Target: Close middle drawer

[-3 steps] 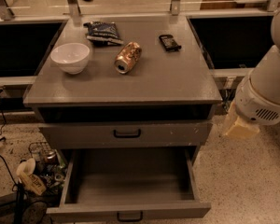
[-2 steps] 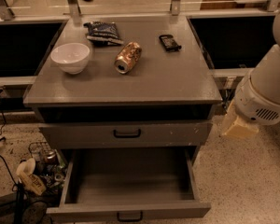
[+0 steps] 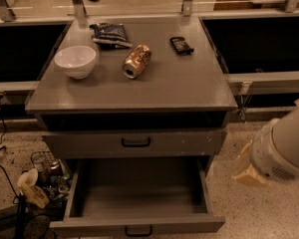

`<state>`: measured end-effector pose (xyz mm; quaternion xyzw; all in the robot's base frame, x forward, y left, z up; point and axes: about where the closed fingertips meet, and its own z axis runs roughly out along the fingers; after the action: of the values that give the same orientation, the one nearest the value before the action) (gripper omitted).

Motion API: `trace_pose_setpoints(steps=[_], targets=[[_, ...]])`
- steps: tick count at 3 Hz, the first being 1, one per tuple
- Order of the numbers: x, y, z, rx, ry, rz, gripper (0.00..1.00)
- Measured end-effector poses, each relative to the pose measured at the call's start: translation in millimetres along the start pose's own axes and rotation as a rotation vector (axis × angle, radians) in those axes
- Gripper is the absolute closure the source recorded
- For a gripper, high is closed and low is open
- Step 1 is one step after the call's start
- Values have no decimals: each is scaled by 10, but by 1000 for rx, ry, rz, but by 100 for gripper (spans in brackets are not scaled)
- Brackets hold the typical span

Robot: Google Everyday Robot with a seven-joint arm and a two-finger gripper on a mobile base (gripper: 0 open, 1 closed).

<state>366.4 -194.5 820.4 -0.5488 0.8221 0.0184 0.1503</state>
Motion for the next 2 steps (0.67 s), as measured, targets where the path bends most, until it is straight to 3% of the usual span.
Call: trace_pose_setpoints(steps=[1,2], targets=[[216,272,438,-7,-15,51,100],[216,272,438,-7,-15,51,100]])
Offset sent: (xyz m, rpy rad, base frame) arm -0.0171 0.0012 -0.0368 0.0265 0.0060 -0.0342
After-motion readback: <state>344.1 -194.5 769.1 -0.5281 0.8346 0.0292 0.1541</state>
